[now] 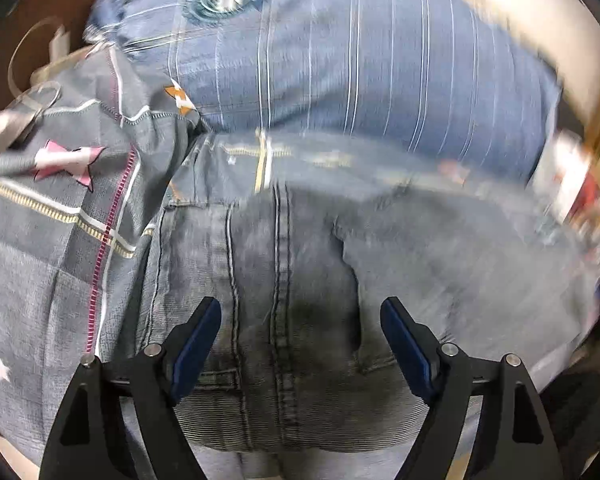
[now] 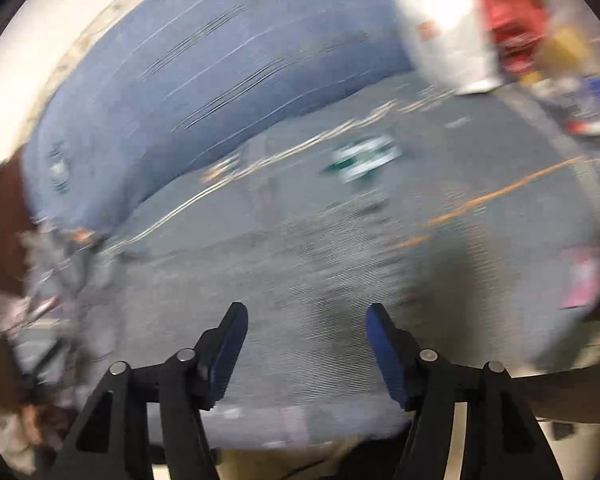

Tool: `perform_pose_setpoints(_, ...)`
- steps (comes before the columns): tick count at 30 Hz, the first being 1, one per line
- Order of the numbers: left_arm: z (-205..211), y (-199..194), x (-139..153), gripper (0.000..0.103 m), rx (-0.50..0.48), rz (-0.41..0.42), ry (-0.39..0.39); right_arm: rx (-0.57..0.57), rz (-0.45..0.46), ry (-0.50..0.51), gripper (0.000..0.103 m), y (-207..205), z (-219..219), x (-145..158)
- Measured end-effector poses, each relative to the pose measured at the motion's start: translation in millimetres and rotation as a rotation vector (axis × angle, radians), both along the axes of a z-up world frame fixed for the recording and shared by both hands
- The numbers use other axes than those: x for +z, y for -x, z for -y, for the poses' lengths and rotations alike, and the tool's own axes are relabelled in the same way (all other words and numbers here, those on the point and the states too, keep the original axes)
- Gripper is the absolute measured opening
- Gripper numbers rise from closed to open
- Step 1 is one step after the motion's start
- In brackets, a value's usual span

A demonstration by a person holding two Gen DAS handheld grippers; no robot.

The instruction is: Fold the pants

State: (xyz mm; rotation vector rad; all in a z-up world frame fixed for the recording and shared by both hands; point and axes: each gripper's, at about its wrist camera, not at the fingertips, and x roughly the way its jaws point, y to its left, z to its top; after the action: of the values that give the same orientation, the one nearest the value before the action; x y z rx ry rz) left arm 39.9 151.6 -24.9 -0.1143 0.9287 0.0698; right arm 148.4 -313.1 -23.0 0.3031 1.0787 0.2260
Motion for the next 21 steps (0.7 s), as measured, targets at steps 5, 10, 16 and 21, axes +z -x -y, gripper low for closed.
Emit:
perform_pose_setpoints(5,-22,-8,-24,0.093,0.127,-0.143,0.036,0.129,0.025,0.194,0.048,-20,-70,4)
perform_pose_setpoints(10,-19,3,10,0.093,0.111,0.062,0.076,0.47,0.156,0.17,0.048,-66,-216,48)
perform_pose_setpoints(16,-24,3,-29,0.093,0.146,-0.006,0.072,0.659,0.12,0.281,0.049,-129,-350,5)
perform_pose_setpoints(21,-22,2,-32,0.095,0.128,-0.012,0.065,0.739,0.023,0.433,0.002,-135,-387,-40)
